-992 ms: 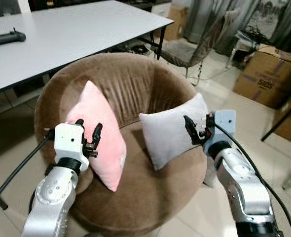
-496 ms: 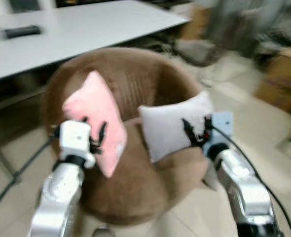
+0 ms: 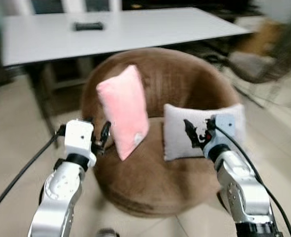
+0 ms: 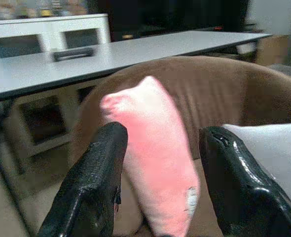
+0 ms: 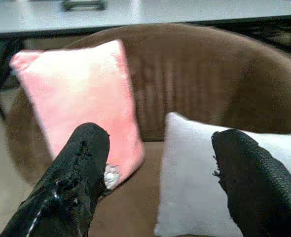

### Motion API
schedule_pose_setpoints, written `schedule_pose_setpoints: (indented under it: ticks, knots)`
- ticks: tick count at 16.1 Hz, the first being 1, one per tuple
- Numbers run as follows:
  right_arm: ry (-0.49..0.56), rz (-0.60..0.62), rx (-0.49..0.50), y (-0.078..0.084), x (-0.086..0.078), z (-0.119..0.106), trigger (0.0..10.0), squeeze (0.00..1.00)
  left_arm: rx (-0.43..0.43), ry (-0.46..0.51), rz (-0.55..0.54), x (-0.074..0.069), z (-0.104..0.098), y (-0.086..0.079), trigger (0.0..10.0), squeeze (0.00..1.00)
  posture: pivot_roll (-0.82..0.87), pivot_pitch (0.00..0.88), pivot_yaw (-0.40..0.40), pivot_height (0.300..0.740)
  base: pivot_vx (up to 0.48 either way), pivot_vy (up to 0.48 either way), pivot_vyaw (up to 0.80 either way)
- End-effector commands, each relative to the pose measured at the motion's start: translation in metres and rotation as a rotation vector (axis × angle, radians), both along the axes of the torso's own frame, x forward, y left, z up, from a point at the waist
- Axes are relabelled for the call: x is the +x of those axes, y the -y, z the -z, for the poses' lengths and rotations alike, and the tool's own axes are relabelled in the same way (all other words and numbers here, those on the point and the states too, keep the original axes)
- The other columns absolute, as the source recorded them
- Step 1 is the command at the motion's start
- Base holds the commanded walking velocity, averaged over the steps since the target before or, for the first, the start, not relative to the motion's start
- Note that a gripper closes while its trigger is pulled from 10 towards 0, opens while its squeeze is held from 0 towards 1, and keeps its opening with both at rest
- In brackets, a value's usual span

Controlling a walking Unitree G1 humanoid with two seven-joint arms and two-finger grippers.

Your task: Move the pillow to the sofa from floor

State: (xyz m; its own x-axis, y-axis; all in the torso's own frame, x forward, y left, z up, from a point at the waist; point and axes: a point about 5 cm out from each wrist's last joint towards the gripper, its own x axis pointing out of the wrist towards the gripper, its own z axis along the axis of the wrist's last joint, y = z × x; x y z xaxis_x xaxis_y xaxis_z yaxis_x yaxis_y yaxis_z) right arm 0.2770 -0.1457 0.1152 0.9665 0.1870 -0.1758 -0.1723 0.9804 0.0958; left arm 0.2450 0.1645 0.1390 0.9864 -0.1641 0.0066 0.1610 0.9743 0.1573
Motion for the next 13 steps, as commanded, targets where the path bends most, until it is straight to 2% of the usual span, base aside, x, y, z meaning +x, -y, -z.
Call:
schedule_pose_setpoints:
  ticks: [1, 11, 13]
  knots:
    - [0.019, -0.013, 0.006, -0.004, 0.003, -0.005, 10.0, 0.0, 0.015, -0.005, -0.009, 0.0, 0.002, -0.002, 10.0, 0.05, 0.15, 0.0, -0.068, 0.74, 0.0, -0.349, 0.8]
    - [0.015, 0.045, -0.038, 0.007, -0.001, -0.002, 10.0, 0.0, 0.011, -0.012, 0.023, 0.009, 0.003, 0.003, 10.0, 0.06, 0.1, 0.0, -0.027, 0.74, 0.0, -0.347, 0.8]
    - [0.008, 0.067, -0.029, 0.011, -0.002, -0.001, 10.0, 0.0, 0.006, -0.012, 0.03, 0.01, 0.003, 0.005, 10.0, 0.06, 0.09, 0.0, -0.027, 0.74, 0.0, -0.349, 0.0]
